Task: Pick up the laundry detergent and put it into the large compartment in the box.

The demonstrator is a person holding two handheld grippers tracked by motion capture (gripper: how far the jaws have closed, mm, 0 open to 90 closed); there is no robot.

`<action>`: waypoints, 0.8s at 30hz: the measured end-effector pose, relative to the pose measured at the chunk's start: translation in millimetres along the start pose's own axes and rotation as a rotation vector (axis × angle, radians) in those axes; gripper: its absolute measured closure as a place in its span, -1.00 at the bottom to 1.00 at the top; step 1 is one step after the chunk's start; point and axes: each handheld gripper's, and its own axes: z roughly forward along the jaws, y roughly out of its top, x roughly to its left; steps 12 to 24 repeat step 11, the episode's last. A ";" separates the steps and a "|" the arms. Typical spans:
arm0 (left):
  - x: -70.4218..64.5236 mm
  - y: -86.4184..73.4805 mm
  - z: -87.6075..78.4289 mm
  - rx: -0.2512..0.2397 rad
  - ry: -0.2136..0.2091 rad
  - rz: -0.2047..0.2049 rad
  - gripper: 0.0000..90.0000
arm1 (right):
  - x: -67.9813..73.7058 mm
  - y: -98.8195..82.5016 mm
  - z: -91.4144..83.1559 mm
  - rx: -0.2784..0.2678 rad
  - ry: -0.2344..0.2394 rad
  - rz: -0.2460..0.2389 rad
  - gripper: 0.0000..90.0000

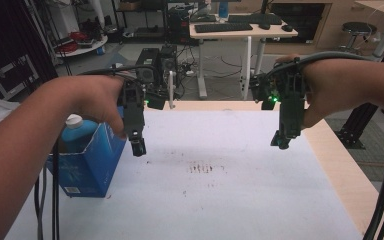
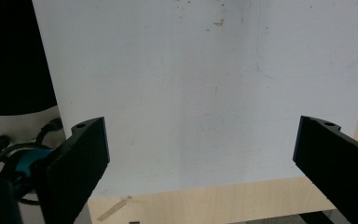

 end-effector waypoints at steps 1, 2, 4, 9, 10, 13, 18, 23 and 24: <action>0.1 -0.1 0.2 -0.003 -0.002 -0.004 -0.96 | 0.1 -0.3 0.0 -0.001 0.000 -0.002 -0.94; 0.1 -0.1 0.2 -0.003 -0.002 -0.004 -0.96 | 0.1 -0.3 0.0 -0.001 0.000 -0.002 -0.94; 0.5 0.1 0.2 0.004 -0.001 -0.003 -0.96 | 0.3 -0.4 0.2 0.002 0.000 -0.001 -0.94; 2.1 -1.2 -0.1 0.001 -0.001 -0.003 -0.96 | -0.3 -1.4 -0.4 -0.004 -0.001 0.003 -0.94; 2.4 -1.4 0.2 0.001 -0.001 -0.003 -0.96 | -0.5 -1.5 -0.3 -0.003 -0.001 0.002 -0.94; 2.4 -1.4 0.2 0.001 -0.001 -0.003 -0.96 | -0.5 -1.5 -0.3 -0.003 -0.001 0.002 -0.94; 2.4 -1.4 0.2 0.001 -0.001 -0.003 -0.96 | -0.5 -1.5 -0.3 -0.003 -0.001 0.002 -0.94; 2.4 -1.4 0.2 0.001 -0.001 -0.003 -0.96 | -0.5 -1.5 -0.3 -0.003 -0.001 0.002 -0.94; 2.4 -1.4 0.2 0.001 -0.001 -0.003 -0.96 | -0.5 -1.5 -0.3 -0.003 -0.001 0.002 -0.94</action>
